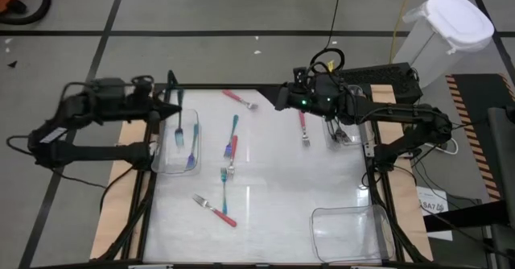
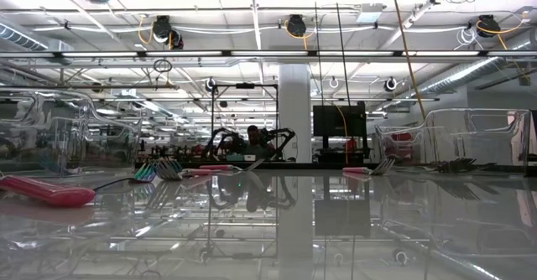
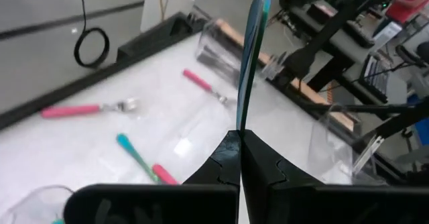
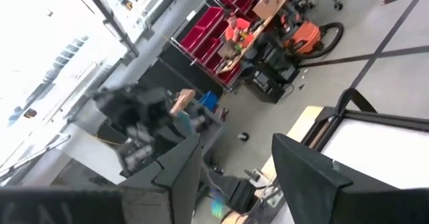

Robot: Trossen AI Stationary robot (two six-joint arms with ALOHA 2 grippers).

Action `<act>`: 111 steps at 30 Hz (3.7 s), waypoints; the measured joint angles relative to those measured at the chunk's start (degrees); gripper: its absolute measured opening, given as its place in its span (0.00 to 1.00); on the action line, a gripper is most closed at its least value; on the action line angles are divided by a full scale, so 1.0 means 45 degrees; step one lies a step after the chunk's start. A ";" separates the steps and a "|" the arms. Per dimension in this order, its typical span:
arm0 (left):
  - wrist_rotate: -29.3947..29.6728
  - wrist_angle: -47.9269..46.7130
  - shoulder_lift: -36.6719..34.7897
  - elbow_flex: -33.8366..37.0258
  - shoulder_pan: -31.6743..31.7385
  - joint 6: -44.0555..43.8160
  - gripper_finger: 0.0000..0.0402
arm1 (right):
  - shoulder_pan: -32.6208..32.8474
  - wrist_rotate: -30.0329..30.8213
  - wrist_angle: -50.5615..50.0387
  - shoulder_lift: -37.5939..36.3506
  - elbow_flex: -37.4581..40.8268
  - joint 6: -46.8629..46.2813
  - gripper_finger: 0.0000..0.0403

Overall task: Sort silverware by color (type)
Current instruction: Put the blue fork into the left transparent bin

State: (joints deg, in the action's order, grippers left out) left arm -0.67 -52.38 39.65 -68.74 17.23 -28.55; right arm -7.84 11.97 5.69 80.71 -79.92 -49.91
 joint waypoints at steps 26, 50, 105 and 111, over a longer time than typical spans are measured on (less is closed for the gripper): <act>0.0210 0.0650 -0.2252 0.6115 0.0875 -0.3424 0.00 | 0.0019 -0.1407 -0.0049 0.0000 0.0000 0.0636 0.41; -0.0864 0.1230 -0.2233 0.8535 0.2994 -0.2568 0.00 | 0.0015 -0.1711 -0.0033 0.0000 0.0000 0.0821 0.41; -0.1948 0.3026 0.0191 1.0066 0.4240 -0.1804 0.13 | 0.0010 -0.1624 0.0015 -0.0005 0.0000 0.0869 0.41; -0.1972 0.2993 0.0191 0.9836 0.4235 -0.1919 0.13 | 0.0010 -0.1664 0.0015 -0.0005 0.0000 0.0819 0.41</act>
State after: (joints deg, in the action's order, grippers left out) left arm -9.54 -38.91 40.51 -24.48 36.29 -37.19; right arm -7.79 4.48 5.76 80.68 -79.92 -46.22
